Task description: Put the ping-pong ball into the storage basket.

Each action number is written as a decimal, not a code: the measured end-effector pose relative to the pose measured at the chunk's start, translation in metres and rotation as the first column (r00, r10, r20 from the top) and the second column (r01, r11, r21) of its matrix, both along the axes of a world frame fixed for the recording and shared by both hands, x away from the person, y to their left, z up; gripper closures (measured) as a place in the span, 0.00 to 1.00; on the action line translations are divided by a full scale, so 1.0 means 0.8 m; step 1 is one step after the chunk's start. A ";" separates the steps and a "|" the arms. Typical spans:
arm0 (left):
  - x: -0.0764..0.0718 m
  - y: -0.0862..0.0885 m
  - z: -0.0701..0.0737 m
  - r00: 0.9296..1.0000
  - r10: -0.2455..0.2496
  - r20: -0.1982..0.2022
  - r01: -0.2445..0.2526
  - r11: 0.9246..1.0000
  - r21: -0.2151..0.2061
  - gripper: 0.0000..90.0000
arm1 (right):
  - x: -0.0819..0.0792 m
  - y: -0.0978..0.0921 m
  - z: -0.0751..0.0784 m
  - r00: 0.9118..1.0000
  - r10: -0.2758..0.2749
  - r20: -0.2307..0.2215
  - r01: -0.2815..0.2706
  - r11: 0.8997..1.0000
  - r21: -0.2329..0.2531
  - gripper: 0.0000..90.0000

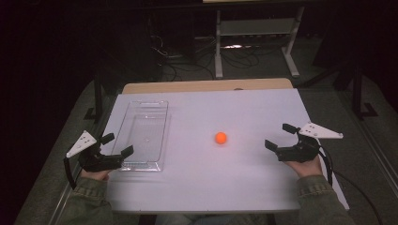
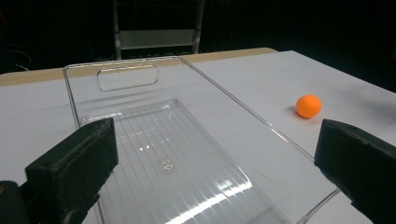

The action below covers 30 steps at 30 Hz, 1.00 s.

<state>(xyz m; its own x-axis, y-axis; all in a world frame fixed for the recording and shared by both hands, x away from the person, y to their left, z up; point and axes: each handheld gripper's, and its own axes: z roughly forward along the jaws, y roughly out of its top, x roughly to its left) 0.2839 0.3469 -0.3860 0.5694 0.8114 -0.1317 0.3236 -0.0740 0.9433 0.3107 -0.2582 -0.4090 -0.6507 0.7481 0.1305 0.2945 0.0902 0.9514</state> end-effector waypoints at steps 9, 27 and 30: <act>-0.001 0.000 0.000 1.000 -0.001 0.002 0.001 1.000 0.009 0.00 | -0.001 0.000 0.002 1.000 -0.001 0.021 0.001 1.000 0.001 0.00; 0.008 -0.008 0.008 1.000 -0.004 -0.009 0.004 1.000 0.029 0.00 | 0.000 0.000 0.001 0.999 -0.026 0.021 0.027 0.999 -0.019 0.00; 0.010 -0.010 0.009 1.000 -0.006 -0.015 0.006 0.999 0.034 0.00 | 0.000 0.001 0.001 1.000 -0.024 0.018 0.024 1.000 -0.019 0.00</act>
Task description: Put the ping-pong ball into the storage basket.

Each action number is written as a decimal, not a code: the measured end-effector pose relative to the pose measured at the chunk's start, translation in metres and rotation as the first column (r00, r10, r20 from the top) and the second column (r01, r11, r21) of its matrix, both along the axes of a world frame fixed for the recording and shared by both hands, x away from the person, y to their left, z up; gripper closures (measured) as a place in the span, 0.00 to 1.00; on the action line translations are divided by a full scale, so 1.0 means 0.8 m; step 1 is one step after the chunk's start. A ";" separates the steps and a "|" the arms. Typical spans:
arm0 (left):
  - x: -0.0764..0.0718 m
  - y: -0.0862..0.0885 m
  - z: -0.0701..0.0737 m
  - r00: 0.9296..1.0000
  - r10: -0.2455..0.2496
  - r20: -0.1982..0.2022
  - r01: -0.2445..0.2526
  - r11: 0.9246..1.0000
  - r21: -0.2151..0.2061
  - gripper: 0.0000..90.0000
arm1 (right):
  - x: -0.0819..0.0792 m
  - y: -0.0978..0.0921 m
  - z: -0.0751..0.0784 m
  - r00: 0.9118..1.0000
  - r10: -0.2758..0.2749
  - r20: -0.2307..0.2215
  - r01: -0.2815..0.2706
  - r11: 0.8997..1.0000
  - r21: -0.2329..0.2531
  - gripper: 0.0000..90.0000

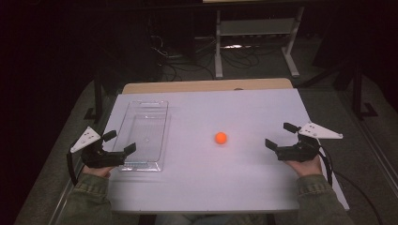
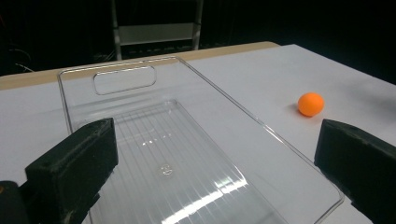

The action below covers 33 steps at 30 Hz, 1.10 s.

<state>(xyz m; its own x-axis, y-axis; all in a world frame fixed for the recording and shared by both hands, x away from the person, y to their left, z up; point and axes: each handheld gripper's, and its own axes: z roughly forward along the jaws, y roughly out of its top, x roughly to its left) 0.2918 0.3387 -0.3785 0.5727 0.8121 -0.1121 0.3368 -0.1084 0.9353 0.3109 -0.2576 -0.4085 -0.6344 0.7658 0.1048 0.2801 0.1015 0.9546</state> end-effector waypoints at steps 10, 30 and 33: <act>0.007 -0.010 0.008 1.000 -0.024 -0.011 0.025 0.999 0.040 0.00 | 0.001 0.000 0.000 1.000 0.007 0.001 -0.007 1.000 0.003 0.00; 0.021 -0.027 0.029 0.997 -0.073 -0.024 0.075 0.991 0.107 0.00 | 0.001 0.003 -0.002 1.000 0.016 -0.011 -0.016 1.000 -0.007 0.00; 0.023 -0.030 0.031 0.996 -0.081 -0.029 0.084 0.989 0.121 0.00 | 0.001 0.003 -0.002 1.000 0.017 -0.011 -0.017 1.000 -0.008 0.00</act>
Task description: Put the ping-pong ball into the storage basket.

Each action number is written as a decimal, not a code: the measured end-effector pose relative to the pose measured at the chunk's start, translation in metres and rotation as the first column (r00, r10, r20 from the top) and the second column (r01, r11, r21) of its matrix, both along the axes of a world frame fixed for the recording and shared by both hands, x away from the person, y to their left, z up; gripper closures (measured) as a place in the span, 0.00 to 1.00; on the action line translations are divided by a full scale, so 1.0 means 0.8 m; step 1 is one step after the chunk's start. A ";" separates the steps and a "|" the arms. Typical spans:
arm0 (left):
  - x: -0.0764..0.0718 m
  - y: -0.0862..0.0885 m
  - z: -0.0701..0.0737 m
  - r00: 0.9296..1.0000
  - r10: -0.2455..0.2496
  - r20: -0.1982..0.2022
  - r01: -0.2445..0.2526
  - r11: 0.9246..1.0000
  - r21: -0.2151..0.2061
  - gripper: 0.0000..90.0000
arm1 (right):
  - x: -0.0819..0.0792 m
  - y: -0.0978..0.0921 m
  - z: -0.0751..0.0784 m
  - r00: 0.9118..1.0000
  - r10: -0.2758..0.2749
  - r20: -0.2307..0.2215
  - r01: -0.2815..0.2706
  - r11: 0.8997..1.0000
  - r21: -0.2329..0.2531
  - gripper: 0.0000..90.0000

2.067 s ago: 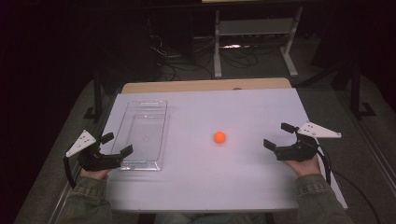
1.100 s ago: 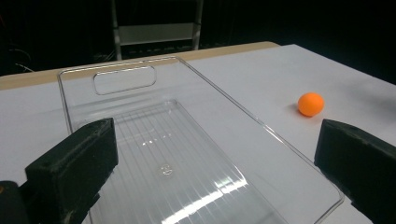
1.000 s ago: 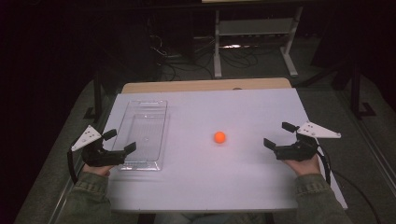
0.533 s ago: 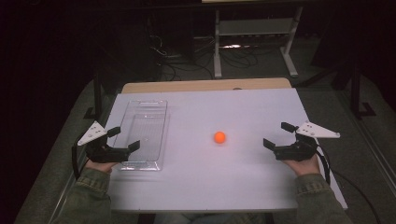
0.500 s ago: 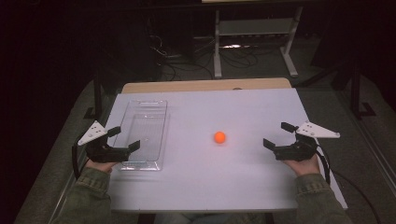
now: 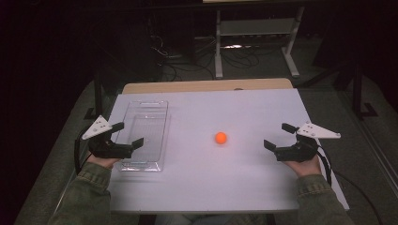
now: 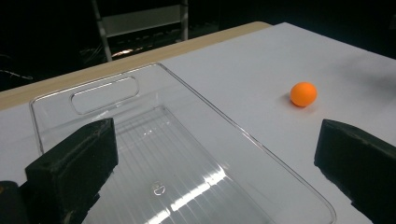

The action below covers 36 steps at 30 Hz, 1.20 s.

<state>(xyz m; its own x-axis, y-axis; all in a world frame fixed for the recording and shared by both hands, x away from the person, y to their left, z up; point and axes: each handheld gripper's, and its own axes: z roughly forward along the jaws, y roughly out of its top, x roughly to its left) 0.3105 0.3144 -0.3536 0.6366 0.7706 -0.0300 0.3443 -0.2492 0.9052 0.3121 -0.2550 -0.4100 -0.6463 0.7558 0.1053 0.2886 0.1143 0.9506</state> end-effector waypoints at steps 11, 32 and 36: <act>0.010 -0.011 0.009 1.000 -0.026 -0.009 0.026 0.999 0.036 0.00 | 0.000 0.000 0.000 1.000 0.004 0.000 -0.004 1.000 -0.005 0.00; 0.025 -0.031 0.026 0.997 -0.083 -0.009 0.084 0.994 0.066 0.00 | 0.000 0.001 -0.001 1.000 0.007 0.003 -0.007 1.000 -0.013 0.00; 0.030 -0.038 0.028 0.996 -0.094 -0.011 0.094 0.993 0.068 0.00 | 0.000 0.000 -0.001 1.000 0.004 0.003 -0.004 1.000 -0.011 0.00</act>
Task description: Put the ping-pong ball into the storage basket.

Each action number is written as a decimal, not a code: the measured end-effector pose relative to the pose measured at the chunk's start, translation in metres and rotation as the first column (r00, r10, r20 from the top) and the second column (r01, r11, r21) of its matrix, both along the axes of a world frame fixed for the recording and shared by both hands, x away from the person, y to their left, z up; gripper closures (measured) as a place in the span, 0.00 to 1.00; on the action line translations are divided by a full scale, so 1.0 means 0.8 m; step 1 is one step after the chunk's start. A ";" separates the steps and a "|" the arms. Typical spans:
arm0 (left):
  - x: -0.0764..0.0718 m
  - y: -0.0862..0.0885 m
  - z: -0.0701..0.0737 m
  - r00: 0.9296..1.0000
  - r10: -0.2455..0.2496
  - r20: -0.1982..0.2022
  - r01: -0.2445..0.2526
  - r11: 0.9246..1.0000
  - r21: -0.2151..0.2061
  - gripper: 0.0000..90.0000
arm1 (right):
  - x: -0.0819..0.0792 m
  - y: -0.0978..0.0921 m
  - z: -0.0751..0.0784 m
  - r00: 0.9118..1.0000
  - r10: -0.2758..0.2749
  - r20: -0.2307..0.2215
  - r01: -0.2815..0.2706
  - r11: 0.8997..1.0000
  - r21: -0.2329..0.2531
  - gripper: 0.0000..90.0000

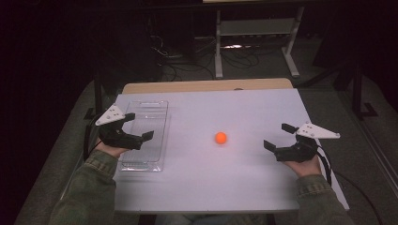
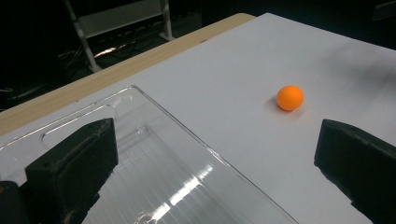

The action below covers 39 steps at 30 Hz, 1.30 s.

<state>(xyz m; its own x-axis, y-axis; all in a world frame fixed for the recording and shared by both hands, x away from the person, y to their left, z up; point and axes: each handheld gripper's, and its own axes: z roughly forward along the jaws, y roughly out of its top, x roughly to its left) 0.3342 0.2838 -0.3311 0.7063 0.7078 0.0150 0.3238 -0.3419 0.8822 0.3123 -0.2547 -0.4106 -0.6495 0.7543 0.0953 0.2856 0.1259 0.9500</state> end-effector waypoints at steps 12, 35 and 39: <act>0.011 -0.010 0.008 1.000 -0.022 -0.011 0.022 1.000 0.020 0.00 | 0.000 0.000 0.000 1.000 0.002 0.002 -0.002 1.000 -0.002 0.00; 0.025 -0.035 0.018 0.998 -0.059 -0.020 0.060 0.997 0.056 0.00 | -0.001 0.000 0.000 1.000 0.006 0.003 -0.006 1.000 -0.002 0.00; 0.026 -0.040 0.018 0.998 -0.068 -0.019 0.069 0.996 0.063 0.00 | -0.001 0.000 0.000 1.000 0.007 0.001 -0.007 1.000 -0.001 0.00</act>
